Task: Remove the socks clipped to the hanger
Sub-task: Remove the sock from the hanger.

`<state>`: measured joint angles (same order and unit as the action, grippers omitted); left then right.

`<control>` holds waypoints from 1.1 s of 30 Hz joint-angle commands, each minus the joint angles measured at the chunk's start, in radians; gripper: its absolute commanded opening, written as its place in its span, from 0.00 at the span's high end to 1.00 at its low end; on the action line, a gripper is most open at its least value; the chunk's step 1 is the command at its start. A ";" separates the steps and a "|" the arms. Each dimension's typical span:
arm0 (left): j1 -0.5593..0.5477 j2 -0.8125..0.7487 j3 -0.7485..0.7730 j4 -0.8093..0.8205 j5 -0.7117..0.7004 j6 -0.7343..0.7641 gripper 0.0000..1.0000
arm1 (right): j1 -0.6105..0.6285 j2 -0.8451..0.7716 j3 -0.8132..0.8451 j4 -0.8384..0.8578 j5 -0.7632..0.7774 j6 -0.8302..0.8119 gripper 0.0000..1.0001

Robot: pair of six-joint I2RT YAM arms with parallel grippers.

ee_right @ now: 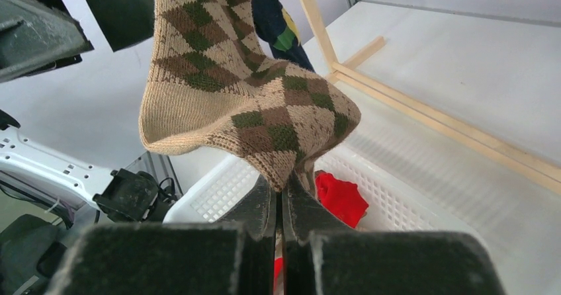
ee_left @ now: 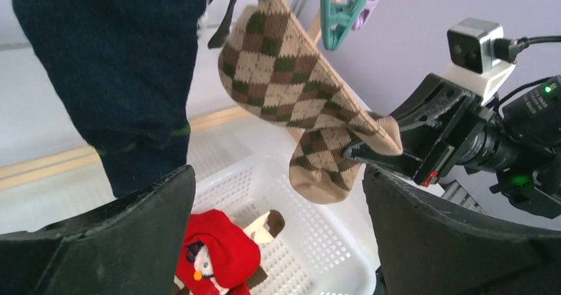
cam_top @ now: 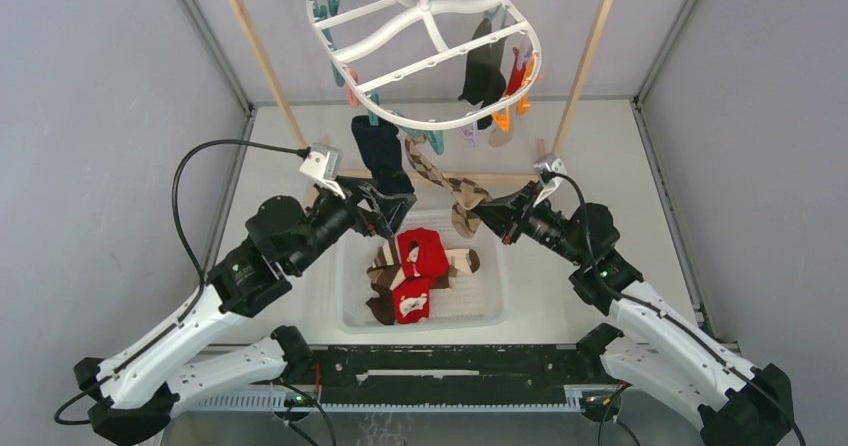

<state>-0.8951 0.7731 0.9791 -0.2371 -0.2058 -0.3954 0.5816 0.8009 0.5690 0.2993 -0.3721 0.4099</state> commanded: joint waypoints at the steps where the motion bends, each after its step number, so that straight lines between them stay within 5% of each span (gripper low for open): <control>1: 0.011 0.022 0.103 0.093 -0.009 0.070 0.00 | -0.006 -0.024 -0.010 0.051 0.012 0.010 1.00; 33: 0.021 0.104 0.165 0.198 0.023 0.101 0.00 | -0.299 -0.003 -0.027 0.117 -0.176 0.115 1.00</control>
<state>-0.8803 0.8772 1.0813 -0.0959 -0.2012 -0.3115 0.3008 0.7990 0.5354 0.3393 -0.5053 0.4858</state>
